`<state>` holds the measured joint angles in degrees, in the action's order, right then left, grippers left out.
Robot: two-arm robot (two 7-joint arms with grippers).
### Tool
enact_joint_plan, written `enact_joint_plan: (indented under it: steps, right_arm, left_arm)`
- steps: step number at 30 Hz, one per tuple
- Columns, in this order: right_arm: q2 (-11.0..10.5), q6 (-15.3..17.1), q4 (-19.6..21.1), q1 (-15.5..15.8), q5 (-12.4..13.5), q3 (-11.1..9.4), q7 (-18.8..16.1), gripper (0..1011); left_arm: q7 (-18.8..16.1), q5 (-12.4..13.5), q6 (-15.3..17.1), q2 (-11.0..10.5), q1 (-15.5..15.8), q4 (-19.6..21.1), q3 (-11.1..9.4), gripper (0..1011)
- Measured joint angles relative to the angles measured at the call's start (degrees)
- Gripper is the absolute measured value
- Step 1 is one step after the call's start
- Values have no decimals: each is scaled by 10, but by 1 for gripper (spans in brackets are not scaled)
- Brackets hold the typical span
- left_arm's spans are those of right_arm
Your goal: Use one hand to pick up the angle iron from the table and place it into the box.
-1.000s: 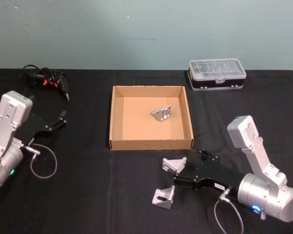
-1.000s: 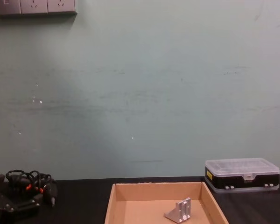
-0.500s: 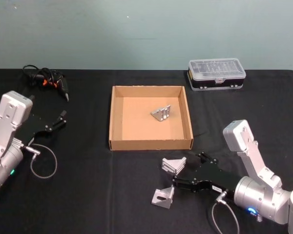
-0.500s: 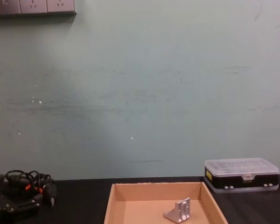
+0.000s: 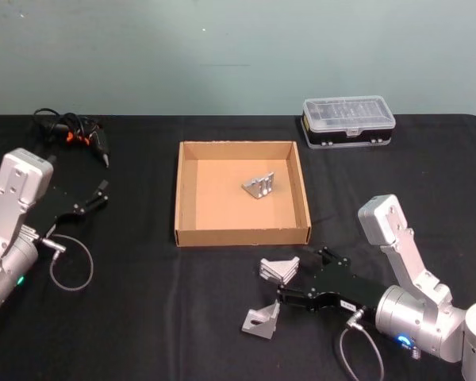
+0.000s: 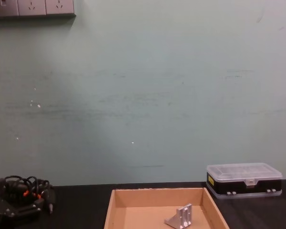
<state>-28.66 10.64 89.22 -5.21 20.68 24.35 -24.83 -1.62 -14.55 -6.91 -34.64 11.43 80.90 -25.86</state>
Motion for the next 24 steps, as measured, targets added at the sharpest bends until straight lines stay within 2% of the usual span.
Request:
enact_joint_plan:
  steps: [15,24]
  right_arm:
    - [1,-8,-1,4,2,-5,-4,1000]
    - [3,-27,-1,10,9,-13,-5,1000]
  left_arm:
    - [0,0,0,0,0,0,0,1011]
    - [0,0,0,0,0,0,0,1012]
